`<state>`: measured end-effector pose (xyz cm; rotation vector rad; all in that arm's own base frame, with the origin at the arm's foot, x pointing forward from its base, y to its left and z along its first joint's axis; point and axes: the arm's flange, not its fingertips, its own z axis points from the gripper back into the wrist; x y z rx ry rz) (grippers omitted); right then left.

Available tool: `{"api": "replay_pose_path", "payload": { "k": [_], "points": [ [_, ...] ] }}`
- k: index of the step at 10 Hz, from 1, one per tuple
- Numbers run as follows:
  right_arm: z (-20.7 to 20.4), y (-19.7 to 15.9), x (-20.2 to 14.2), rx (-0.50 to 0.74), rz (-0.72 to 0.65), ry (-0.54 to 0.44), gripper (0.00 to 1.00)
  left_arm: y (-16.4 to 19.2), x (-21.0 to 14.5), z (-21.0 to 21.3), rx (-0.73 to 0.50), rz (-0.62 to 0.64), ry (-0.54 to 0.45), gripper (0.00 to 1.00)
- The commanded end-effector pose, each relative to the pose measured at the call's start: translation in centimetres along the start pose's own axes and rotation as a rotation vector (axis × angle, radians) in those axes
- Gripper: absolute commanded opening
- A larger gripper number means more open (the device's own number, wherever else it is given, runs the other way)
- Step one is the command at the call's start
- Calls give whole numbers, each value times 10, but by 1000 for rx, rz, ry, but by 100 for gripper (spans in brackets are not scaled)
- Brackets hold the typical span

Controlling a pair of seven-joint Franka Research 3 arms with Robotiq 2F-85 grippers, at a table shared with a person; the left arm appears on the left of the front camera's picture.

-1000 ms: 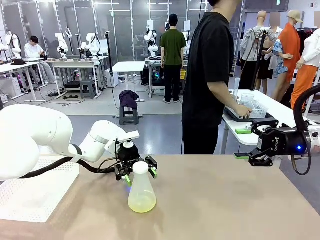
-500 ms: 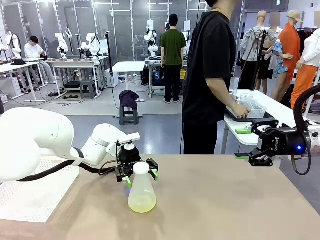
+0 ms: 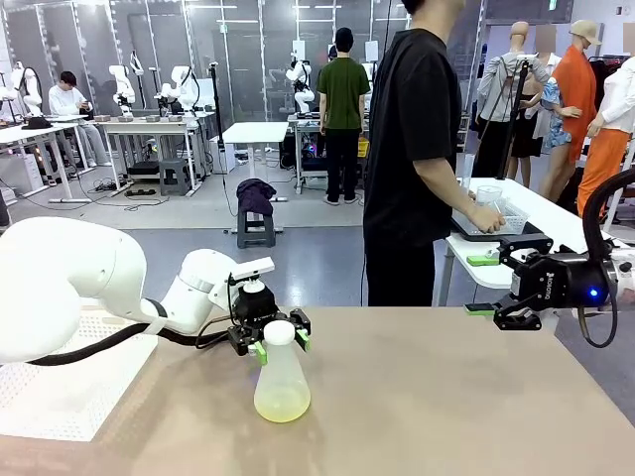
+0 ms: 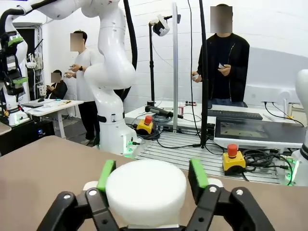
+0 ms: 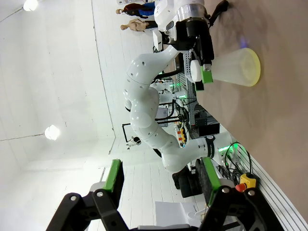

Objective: Prepare the solutions needed for the experiment.
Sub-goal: When the human places the Big flask in the center of the table, pick up the Big flask and place it in the left Organizing basket.

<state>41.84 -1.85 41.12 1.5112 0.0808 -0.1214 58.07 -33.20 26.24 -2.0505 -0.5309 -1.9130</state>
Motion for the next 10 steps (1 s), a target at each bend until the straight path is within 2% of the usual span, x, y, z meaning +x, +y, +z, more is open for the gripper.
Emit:
{"api": "replay_pose_path", "payload": {
  "k": [1, 2, 3, 4, 5, 8, 9, 10],
  "points": [
    [0, 2, 0, 1, 2, 9, 80, 6, 4, 5, -12, 27, -26, 44],
    [0, 2, 0, 1, 2, 9, 80, 6, 4, 5, -13, 39, -21, 41],
    [0, 2, 0, 1, 2, 9, 80, 7, 3, 6, -15, 50, -16, 24],
    [0, 2, 0, 1, 2, 9, 80, 7, 3, 6, -16, 52, -13, 23],
    [0, 2, 0, 1, 2, 9, 80, 8, 2, 7, -17, 56, -13, 5],
    [0, 2, 0, 1, 2, 9, 80, 8, 2, 8, -5, 62, 9, 0],
    [0, 2, 0, 1, 2, 9, 80, 9, 5, 8, 15, 90, 62, 0],
    [0, 2, 0, 1, 2, 9, 80, 8, 16, 11, 18, 53, 94, 0]
  ]
}}
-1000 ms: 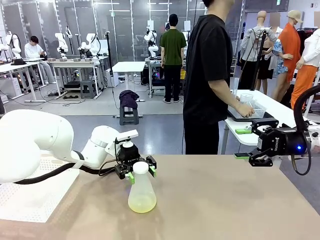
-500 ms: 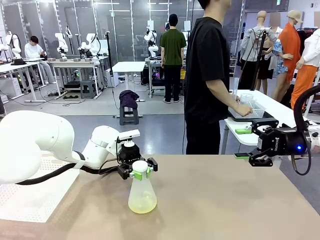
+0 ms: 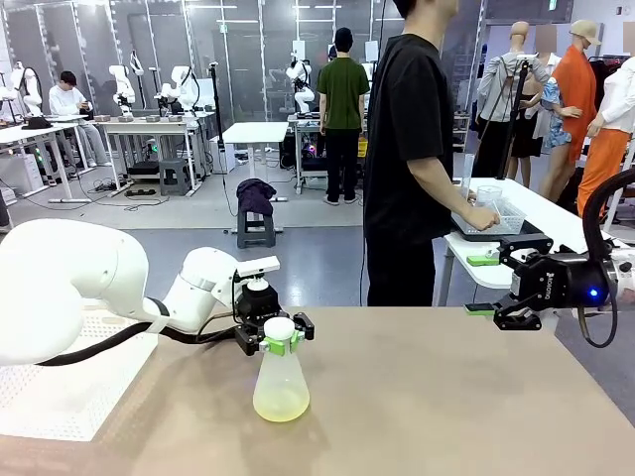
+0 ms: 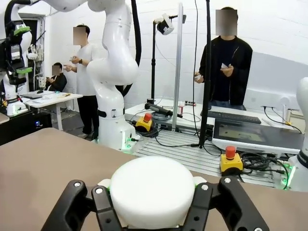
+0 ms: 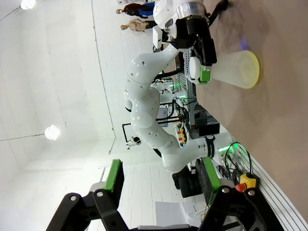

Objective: Prepare the solutions needed for the experiment.
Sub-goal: When the human places the Big flask in the center of the table, pick up the Big flask and place it in the left Organizing basket.

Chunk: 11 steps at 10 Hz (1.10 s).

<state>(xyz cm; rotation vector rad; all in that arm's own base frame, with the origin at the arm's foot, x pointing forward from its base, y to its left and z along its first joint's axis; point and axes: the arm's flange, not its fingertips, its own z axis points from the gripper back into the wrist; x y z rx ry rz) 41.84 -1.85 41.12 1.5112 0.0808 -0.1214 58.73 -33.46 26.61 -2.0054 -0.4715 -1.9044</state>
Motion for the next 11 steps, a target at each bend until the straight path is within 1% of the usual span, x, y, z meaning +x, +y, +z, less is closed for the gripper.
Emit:
{"api": "replay_pose_path", "payload": {
  "k": [1, 2, 4, 5, 7, 9, 11],
  "points": [
    [0, 2, 0, 1, 2, 9, 80, -1, 26, 11, 27, -34, 80, 0],
    [0, 2, 0, 1, 2, 9, 80, -4, 41, 14, 32, -60, 104, 0],
    [0, 2, 0, 1, 2, 9, 80, -7, 68, 19, 17, -53, 85, 0],
    [0, 2, 0, 1, 2, 9, 80, -8, 84, 24, 20, -42, 110, 0],
    [0, 2, 0, 1, 2, 9, 80, -22, 130, 37, 43, -76, 118, 0],
    [0, 2, 0, 1, 2, 9, 80, -53, 171, 59, 99, -105, 144, 0],
    [0, 2, 0, 1, 2, 9, 80, -88, 186, 87, 195, -102, 138, 0]
  ]
}}
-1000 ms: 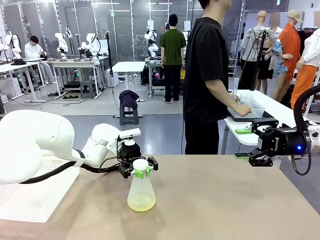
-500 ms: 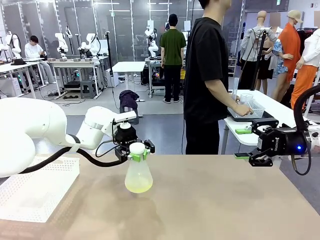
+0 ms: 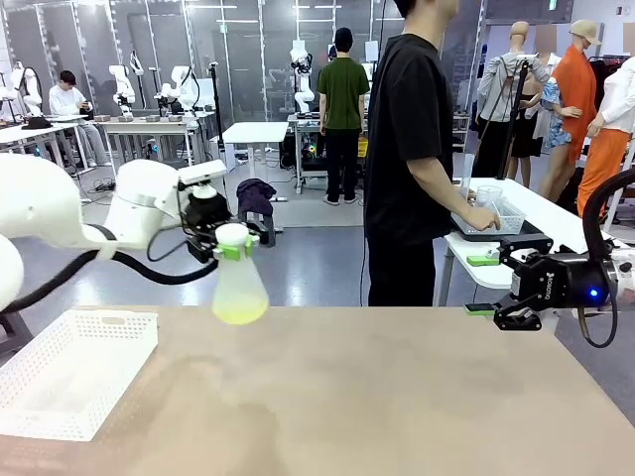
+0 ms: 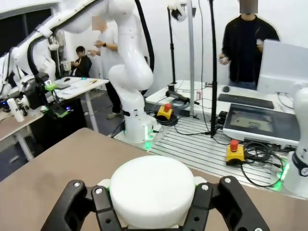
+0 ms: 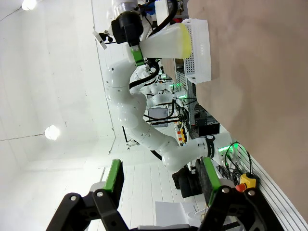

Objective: Prepare the solutions needed for the experiment.
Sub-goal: When the human places the Big flask in the center of the table, pick up the Big flask and place it in the left Organizing basket.

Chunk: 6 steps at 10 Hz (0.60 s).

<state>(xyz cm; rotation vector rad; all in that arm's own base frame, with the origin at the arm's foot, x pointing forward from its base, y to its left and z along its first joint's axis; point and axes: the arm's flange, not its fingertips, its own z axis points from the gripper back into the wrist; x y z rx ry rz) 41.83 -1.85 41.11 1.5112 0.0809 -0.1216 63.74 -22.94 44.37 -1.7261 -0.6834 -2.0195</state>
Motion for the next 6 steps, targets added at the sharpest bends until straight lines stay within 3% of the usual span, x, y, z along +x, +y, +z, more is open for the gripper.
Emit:
{"api": "replay_pose_path", "payload": {
  "k": [1, 6],
  "points": [
    [0, 2, 0, 1, 2, 9, 80, -34, 13, 25, 92, 16, -20, 0],
    [0, 2, 0, 1, 2, 9, 80, -167, 14, 120, 457, 27, 31, 0]
  ]
}}
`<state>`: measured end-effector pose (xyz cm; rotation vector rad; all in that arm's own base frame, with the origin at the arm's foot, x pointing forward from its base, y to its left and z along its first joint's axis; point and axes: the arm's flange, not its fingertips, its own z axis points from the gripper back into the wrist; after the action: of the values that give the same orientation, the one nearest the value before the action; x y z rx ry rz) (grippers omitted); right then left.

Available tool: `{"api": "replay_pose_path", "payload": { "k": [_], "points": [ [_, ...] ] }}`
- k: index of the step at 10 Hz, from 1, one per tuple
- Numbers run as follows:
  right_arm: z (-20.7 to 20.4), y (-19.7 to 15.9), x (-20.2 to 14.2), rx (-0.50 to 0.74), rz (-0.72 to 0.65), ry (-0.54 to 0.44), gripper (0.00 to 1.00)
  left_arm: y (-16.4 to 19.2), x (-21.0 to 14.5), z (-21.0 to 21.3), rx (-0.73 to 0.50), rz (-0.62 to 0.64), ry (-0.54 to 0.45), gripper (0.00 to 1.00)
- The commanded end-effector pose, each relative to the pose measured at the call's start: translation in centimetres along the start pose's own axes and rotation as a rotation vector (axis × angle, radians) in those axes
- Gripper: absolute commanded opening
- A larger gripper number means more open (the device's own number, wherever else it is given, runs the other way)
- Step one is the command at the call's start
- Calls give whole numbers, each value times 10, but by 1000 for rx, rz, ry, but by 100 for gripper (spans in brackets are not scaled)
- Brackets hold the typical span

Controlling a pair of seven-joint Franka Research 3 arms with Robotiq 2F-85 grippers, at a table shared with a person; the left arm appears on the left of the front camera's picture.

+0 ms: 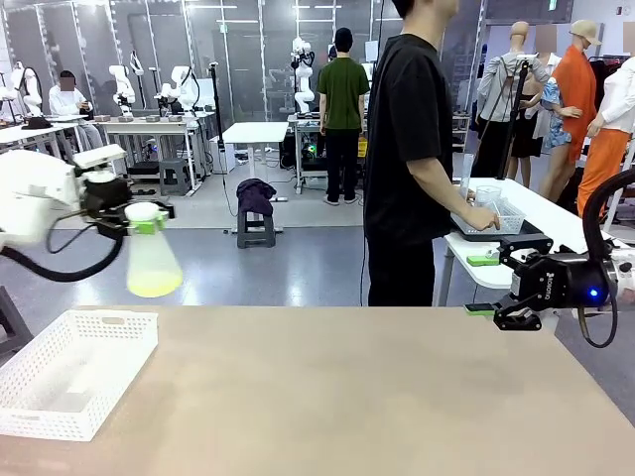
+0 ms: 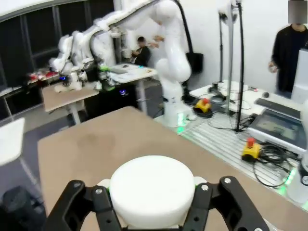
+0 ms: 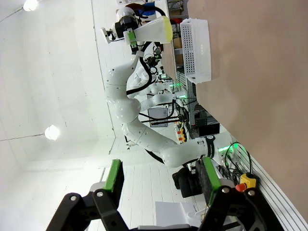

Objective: Prepare the solutions needed for the experiment.
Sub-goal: When the human places the Big flask in the center of the table, pick up the Big flask and place it in the left Organizing basket.

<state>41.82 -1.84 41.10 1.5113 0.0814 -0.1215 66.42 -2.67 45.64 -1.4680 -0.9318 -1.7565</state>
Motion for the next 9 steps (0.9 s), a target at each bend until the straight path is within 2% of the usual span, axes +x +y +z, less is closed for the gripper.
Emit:
{"api": "replay_pose_path", "payload": {
  "k": [1, 6, 9],
  "points": [
    [0, 2, 0, 1, 2, 8, 80, -50, -6, 4, 136, -2, -5, 0],
    [0, 2, 0, 1, 2, 8, 80, -161, -63, 79, 386, 24, -64, 0],
    [0, 2, 0, 1, 2, 8, 80, -200, -98, 92, 431, 36, -105, 0]
  ]
}}
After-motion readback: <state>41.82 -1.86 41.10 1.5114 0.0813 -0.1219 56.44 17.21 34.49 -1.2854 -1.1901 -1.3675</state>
